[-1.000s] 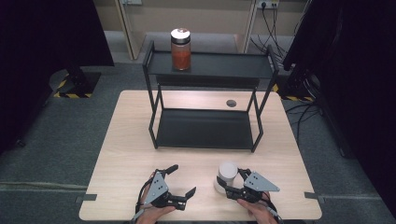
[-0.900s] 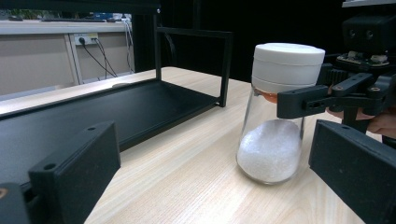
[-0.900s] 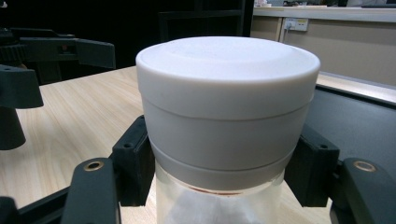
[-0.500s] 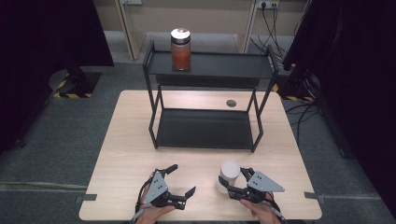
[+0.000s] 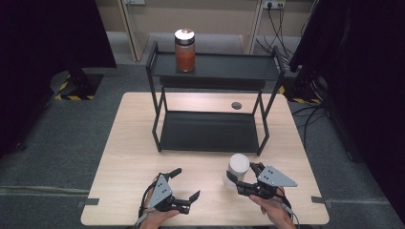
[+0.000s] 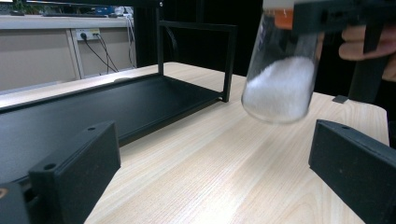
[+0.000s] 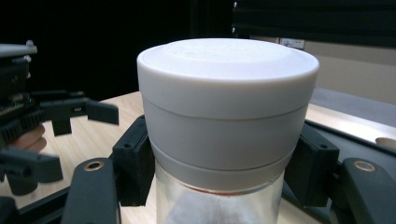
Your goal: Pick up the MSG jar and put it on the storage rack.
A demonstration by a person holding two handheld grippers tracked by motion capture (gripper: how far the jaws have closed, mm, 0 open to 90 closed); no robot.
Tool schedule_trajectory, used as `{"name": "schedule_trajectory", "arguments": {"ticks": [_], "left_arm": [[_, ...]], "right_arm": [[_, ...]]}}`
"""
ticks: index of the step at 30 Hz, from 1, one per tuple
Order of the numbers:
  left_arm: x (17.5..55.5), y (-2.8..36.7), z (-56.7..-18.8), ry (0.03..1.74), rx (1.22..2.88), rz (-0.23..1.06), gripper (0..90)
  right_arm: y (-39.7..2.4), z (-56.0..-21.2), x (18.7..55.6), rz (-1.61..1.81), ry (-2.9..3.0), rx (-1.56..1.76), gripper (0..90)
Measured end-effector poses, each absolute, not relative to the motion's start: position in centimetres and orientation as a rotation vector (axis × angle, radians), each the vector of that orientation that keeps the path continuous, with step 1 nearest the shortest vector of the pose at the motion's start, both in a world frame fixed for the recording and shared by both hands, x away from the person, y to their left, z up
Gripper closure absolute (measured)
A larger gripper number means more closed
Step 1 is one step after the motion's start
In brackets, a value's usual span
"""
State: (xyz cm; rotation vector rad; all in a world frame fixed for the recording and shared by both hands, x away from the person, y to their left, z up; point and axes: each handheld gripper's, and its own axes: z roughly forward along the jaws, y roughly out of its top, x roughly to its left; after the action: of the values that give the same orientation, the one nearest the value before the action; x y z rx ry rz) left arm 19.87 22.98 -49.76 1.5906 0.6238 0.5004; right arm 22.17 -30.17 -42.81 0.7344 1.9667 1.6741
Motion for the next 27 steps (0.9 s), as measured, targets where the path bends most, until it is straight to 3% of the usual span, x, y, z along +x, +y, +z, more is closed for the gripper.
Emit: {"name": "schedule_trajectory", "arguments": {"ticks": [27], "left_arm": [[19.9, 23.0, -49.9, 0.634, 1.591, 0.513, 1.4]], "right_arm": [[-28.5, -34.8, 25.9, 1.704, 1.983, 0.673, 35.5]]}}
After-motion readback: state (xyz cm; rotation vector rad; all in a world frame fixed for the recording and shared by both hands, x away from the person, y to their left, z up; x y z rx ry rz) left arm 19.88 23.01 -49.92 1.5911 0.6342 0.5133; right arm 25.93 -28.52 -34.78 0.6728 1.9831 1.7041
